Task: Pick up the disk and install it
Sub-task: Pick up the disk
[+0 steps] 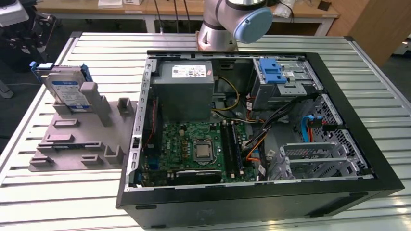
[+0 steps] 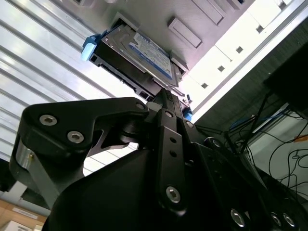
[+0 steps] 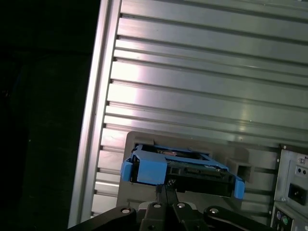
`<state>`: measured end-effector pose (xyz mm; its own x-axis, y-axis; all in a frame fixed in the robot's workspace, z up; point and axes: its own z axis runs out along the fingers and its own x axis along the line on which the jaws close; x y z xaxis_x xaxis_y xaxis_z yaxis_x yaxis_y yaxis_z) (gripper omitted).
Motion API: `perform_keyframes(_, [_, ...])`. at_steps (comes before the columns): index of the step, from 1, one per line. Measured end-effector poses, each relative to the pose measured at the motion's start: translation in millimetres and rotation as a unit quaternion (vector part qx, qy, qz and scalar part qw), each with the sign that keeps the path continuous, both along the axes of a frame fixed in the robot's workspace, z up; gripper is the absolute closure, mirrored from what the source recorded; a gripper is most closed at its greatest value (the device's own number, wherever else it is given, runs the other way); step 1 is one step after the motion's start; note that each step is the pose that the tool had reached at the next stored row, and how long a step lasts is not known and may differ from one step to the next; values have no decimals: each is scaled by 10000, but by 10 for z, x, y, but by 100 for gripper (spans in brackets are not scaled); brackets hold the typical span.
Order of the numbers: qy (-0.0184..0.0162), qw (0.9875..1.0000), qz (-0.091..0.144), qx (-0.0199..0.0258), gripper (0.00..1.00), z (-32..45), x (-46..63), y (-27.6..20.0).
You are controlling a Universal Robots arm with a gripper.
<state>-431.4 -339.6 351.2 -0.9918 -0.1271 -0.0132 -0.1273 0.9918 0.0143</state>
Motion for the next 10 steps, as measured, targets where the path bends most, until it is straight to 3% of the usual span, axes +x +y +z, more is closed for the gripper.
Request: perform_keyframes(10, [0, 10000, 94, 0, 89, 0, 0, 0])
